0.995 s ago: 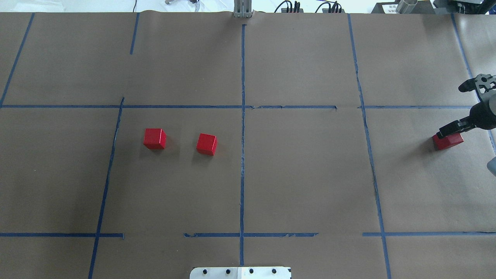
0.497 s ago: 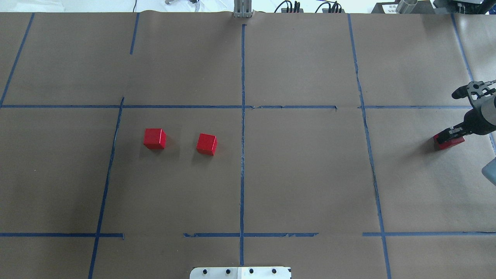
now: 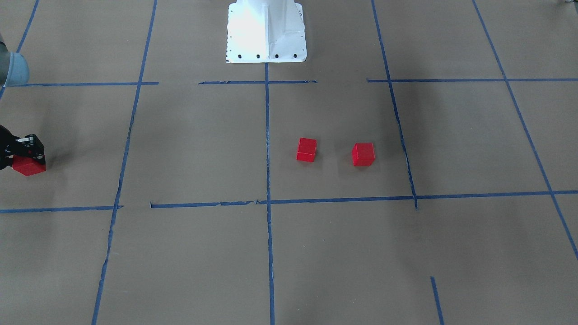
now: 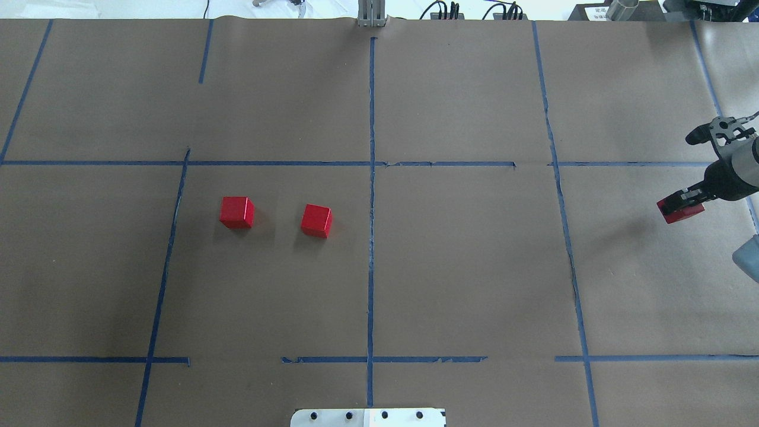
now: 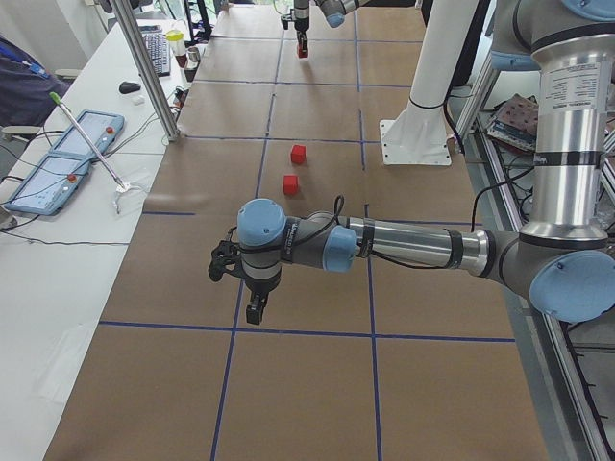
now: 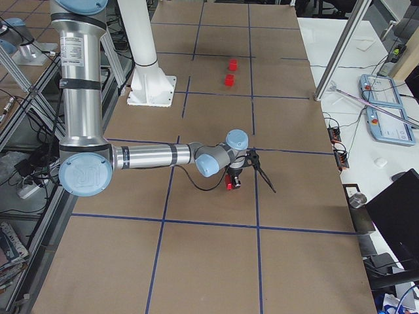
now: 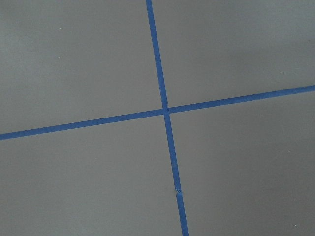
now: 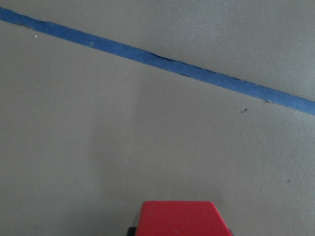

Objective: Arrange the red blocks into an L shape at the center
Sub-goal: 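Carry the red cube with the right gripper to the grid center and lower it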

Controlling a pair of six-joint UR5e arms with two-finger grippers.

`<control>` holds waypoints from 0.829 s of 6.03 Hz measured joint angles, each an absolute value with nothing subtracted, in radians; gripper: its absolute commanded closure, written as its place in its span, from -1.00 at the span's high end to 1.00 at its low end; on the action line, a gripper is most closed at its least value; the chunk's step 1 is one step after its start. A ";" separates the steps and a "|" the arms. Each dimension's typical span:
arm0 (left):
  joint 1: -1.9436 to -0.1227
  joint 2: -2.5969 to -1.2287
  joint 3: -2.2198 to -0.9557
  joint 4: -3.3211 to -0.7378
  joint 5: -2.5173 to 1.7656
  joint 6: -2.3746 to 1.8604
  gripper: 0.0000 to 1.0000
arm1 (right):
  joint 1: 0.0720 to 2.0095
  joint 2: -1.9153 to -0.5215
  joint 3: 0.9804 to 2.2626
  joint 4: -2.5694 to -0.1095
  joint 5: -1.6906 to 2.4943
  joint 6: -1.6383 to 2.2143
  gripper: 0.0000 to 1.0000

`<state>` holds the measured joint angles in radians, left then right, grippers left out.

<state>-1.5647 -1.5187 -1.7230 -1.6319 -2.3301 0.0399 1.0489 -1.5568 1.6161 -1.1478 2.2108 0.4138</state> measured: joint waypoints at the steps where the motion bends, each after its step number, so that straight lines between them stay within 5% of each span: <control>1: -1.565 -1.519 -1.724 -1.632 -2.330 0.040 1.00 | 1.041 -1.502 1.695 -1.263 2.210 0.463 -1.00; 5: -1.565 -1.519 -1.725 -1.631 -2.332 0.040 1.00 | 0.711 -1.119 1.758 -1.490 2.056 1.048 -1.00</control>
<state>-1.5647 -1.5187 -1.7250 -1.6307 -2.3316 0.0399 0.7115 -1.1193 1.7581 -1.4899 2.0557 1.0479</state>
